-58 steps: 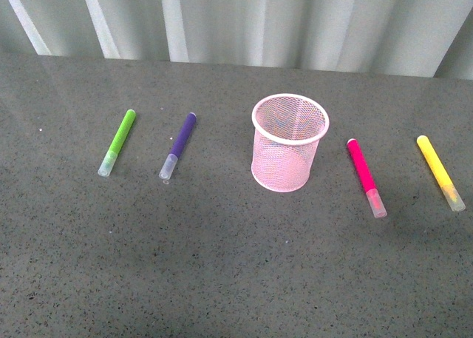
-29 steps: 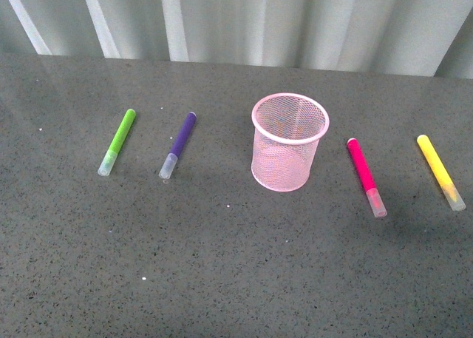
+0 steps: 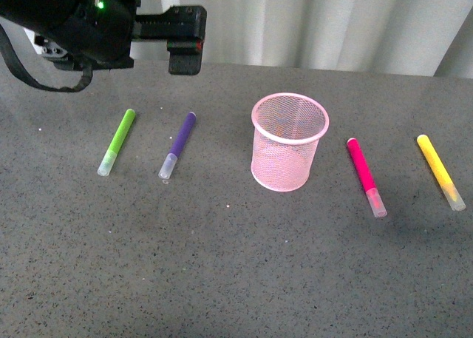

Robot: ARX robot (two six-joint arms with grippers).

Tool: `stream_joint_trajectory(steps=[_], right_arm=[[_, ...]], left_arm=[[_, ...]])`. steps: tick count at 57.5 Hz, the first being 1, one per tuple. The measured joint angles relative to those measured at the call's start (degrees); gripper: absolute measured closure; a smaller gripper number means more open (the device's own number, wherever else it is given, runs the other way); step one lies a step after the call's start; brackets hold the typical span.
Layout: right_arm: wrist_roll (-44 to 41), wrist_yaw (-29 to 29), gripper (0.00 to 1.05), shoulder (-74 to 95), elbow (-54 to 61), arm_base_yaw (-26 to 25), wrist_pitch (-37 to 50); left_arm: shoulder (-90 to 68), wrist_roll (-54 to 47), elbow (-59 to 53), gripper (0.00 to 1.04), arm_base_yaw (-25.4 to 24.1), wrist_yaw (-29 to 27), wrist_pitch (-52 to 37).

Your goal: Insert purple and pink pens into pink cup

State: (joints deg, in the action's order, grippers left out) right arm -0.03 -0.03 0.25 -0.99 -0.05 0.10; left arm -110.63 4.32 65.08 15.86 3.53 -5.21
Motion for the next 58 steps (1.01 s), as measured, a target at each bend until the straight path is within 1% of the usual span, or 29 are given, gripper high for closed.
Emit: stream_joint_trajectory(steps=[4, 14, 27, 51, 58], right_arm=[[0.0, 0.0, 0.07, 0.0, 0.0, 0.0, 0.0], [0.0, 0.0, 0.07, 0.0, 0.0, 0.0, 0.0], [0.0, 0.0, 0.07, 0.0, 0.0, 0.0, 0.0], [0.0, 0.0, 0.07, 0.0, 0.0, 0.0, 0.0], [0.0, 0.0, 0.07, 0.0, 0.0, 0.0, 0.0]], left_arm=[[-1.7, -0.5, 0.0, 0.07, -0.2, 0.2, -1.1], [-6.3, -2.5, 0.0, 0.07, -1.2, 2.6, -2.5], [-11.7, -5.2, 0.9, 0.07, -1.9, 3.0, -3.4], [-16.7, -6.0, 6.7, 0.07, -0.3, 2.4, -3.9], [-18.1, -6.9, 7.8, 0.07, -0.2, 0.8, -4.3]])
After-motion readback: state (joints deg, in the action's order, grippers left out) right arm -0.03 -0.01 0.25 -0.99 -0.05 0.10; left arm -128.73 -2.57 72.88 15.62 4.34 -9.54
